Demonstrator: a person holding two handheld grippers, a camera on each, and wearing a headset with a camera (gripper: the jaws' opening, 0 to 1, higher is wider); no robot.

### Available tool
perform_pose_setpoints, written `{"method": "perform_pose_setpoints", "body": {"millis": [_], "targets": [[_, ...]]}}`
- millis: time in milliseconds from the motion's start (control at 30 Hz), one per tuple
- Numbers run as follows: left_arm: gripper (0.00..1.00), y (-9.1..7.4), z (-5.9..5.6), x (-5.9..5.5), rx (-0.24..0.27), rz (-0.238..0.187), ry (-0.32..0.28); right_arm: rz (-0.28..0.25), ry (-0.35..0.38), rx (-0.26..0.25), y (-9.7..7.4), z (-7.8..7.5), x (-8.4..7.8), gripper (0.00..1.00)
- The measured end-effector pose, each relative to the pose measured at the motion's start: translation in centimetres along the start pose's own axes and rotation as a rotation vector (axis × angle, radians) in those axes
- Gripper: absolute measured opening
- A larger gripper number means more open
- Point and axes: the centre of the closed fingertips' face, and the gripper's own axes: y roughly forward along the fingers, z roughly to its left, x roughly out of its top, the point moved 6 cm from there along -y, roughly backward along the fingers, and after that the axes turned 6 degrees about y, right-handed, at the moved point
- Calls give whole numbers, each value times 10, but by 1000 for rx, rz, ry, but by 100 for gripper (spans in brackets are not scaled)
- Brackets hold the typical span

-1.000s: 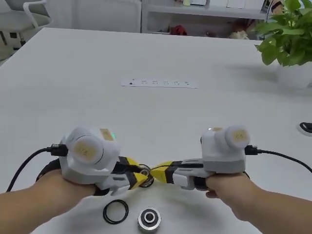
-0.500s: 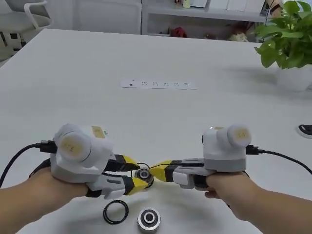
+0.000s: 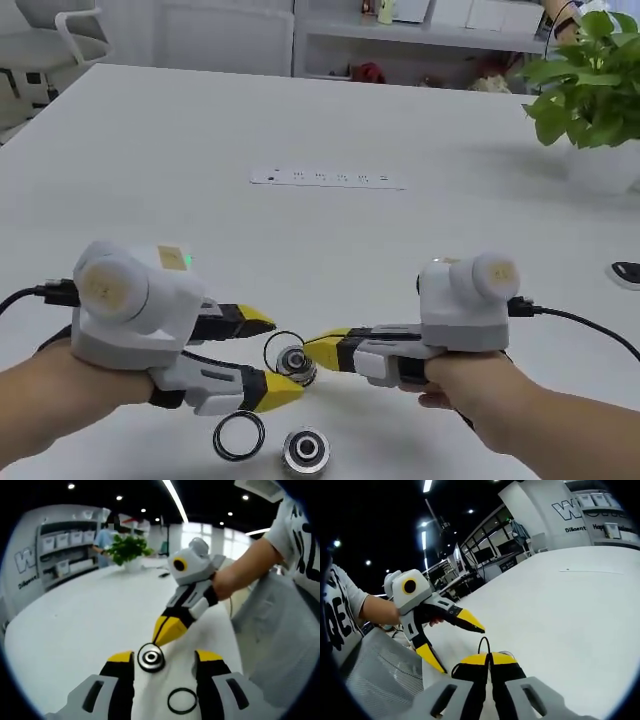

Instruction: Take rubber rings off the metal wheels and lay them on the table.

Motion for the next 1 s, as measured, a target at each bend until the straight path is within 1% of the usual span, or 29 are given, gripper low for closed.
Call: {"method": "perform_pose_setpoints", "body": {"millis": [200, 300, 433, 667, 1000], "targets": [[54, -11, -4, 2, -4, -14, -1, -4, 3, 19, -1, 7, 2, 0], [56, -16, -9, 5, -5, -18, -1, -2, 5, 28, 0, 10, 1, 0], [58, -21, -12, 5, -7, -26, -5, 1, 7, 42, 0, 16, 1, 0], [62, -31, -17, 0, -6, -23, -12, 9, 17, 69, 2, 23, 1, 0], [65, -47, -21, -8, 1, -15, -20, 55, 20, 108, 10, 32, -9, 0]]}}
